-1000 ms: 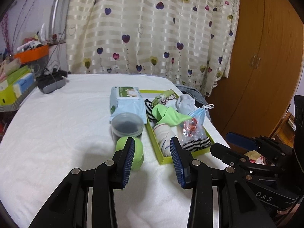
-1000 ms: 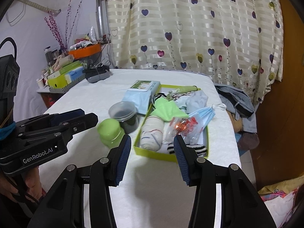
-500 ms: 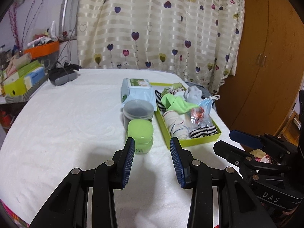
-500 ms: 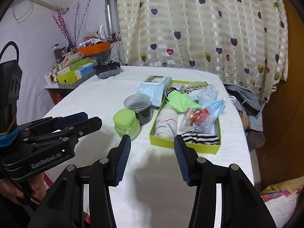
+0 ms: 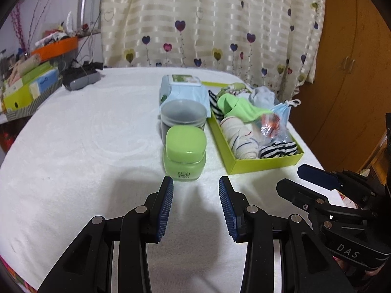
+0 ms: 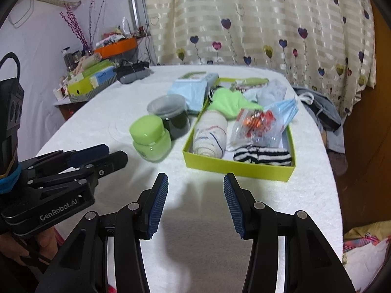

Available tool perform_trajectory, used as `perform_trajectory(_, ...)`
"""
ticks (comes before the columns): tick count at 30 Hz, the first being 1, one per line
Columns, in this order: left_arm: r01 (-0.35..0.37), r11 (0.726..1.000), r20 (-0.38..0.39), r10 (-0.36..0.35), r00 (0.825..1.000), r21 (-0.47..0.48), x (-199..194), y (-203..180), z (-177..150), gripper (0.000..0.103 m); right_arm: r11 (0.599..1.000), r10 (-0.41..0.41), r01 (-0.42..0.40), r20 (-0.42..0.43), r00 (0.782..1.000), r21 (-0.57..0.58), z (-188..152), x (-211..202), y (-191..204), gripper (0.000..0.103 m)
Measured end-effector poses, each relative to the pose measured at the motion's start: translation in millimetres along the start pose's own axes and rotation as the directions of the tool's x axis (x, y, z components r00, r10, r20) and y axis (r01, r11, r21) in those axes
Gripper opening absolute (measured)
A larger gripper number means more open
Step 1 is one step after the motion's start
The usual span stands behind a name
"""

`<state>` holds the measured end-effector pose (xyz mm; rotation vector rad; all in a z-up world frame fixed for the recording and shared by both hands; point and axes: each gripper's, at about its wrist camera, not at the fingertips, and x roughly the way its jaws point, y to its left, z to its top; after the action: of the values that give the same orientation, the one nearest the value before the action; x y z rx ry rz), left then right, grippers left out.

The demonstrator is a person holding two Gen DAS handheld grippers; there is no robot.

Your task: Organize soft objects

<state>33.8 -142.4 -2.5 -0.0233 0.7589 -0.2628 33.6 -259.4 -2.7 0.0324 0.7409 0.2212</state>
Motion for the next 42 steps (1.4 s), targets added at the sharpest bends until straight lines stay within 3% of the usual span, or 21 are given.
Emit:
perform_trajectory(11, -0.018, 1.000, -0.056, 0.018, 0.998, 0.002, 25.2, 0.6, -6.1, 0.037, 1.000, -0.007, 0.008, -0.055, 0.998, 0.018, -7.5, 21.5, -9.0, 0.049)
perform_trajectory(25, -0.013, 1.000, -0.082, 0.013, 0.997, 0.003, 43.1, -3.1, -0.5, 0.037, 0.998, -0.044, 0.049, -0.100, 0.994, 0.045, 9.9, 55.7, -33.0, 0.049)
perform_trajectory(42, -0.027, 1.000, -0.102, 0.027, 0.994, 0.006, 50.4, -11.2, -4.8, 0.037, 0.995, -0.080, 0.087, -0.113, 0.990, 0.051, 1.1, 56.2, -30.6, 0.049)
